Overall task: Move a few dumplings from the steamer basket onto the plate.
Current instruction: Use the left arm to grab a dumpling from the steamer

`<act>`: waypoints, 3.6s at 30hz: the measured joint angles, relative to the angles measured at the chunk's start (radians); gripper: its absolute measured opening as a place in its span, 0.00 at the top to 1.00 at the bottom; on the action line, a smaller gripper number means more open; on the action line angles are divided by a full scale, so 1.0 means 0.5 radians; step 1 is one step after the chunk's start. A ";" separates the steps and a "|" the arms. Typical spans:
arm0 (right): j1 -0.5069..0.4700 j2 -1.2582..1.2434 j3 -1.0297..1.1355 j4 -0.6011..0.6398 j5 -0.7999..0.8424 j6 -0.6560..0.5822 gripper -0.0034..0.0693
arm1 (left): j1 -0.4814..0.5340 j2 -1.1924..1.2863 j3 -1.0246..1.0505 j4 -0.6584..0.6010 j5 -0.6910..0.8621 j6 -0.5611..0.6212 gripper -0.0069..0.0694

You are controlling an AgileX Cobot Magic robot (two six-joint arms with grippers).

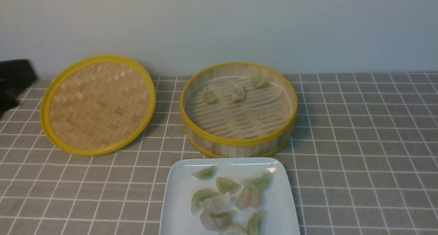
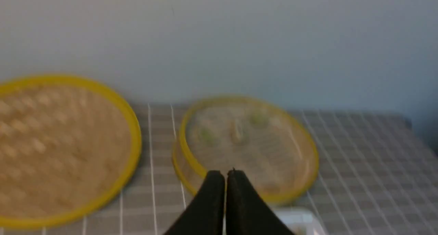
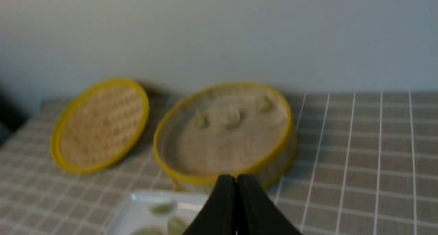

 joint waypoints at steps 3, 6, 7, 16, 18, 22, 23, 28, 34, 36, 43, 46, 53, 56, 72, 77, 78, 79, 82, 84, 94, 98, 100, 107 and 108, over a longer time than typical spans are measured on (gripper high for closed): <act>0.000 0.292 -0.224 -0.098 0.222 -0.016 0.97 | 0.000 0.525 -0.347 0.030 0.448 0.057 0.92; 0.000 0.524 -0.355 -0.159 0.352 -0.016 0.97 | -0.069 0.936 -0.656 0.097 0.742 0.067 0.92; 0.000 0.565 -0.368 -0.164 0.376 -0.018 0.97 | -0.122 1.056 -0.744 0.136 0.781 0.067 0.92; 0.000 0.648 -0.386 -0.176 0.456 -0.038 0.97 | -0.615 1.832 -1.452 0.693 0.852 -0.048 0.92; 0.000 0.648 -0.386 -0.176 0.456 -0.039 0.97 | -0.674 2.050 -1.658 0.791 0.918 -0.072 0.92; 0.000 0.648 -0.388 -0.174 0.494 -0.039 0.97 | -0.735 2.390 -2.042 0.896 0.985 -0.078 0.92; 0.000 0.648 -0.390 -0.174 0.504 -0.039 0.97 | -0.740 2.424 -2.083 0.908 0.985 -0.078 0.92; 0.000 0.648 -0.389 -0.172 0.548 -0.026 0.97 | -0.771 2.825 -2.571 1.016 0.987 -0.078 0.92; 0.000 0.648 -0.389 -0.122 0.548 -0.024 0.97 | -0.771 3.099 -2.799 1.048 0.991 -0.051 0.91; 0.000 0.648 -0.389 -0.101 0.548 -0.024 0.97 | -0.771 3.158 -2.803 1.065 0.982 -0.005 0.90; 0.000 0.648 -0.392 -0.073 0.549 -0.024 0.97 | -0.771 3.255 -2.803 1.107 0.624 0.084 0.59; 0.000 0.648 -0.392 -0.071 0.551 -0.024 0.97 | -0.771 3.302 -2.803 1.174 0.486 0.081 0.41; 0.000 0.648 -0.392 -0.071 0.551 -0.024 0.97 | -0.771 3.417 -2.813 1.257 0.347 0.072 0.17; 0.000 0.648 -0.392 -0.071 0.553 -0.024 0.97 | -0.771 3.436 -2.819 1.253 0.342 0.036 0.18; 0.000 0.648 -0.392 -0.012 0.553 -0.028 0.97 | -0.773 3.351 -2.815 1.261 0.753 -0.167 0.92; 0.000 0.648 -0.392 0.021 0.553 -0.030 0.97 | -0.773 3.181 -2.815 1.243 0.938 -0.178 0.92; 0.000 0.648 -0.392 0.024 0.553 -0.030 0.97 | -0.773 3.152 -2.815 1.224 0.965 -0.178 0.92; 0.000 0.648 -0.392 0.029 0.553 -0.030 0.97 | -0.773 3.131 -2.815 1.194 0.982 -0.178 0.92; 0.000 0.648 -0.385 0.053 0.553 -0.030 0.97 | -0.772 3.112 -2.815 1.069 0.989 -0.231 0.91; 0.000 0.648 -0.361 0.084 0.554 -0.030 0.97 | -0.772 3.114 -2.815 0.943 0.993 -0.315 0.88; 0.000 0.648 -0.299 0.153 0.554 -0.090 0.97 | -0.867 3.133 -2.597 0.905 0.993 -0.574 0.49; 0.000 0.648 -0.297 0.160 0.554 -0.115 0.97 | -0.880 3.156 -2.576 1.006 0.993 -0.653 0.35; 0.000 0.648 -0.297 0.160 0.554 -0.115 0.97 | -0.880 3.164 -2.576 1.076 0.993 -0.702 0.31; 0.000 0.648 -0.297 0.162 0.554 -0.115 0.97 | -0.880 3.235 -2.576 1.072 0.993 -0.745 0.31; 0.000 0.648 -0.297 0.162 0.554 -0.115 0.97 | -0.880 3.237 -2.576 1.076 0.993 -0.745 0.31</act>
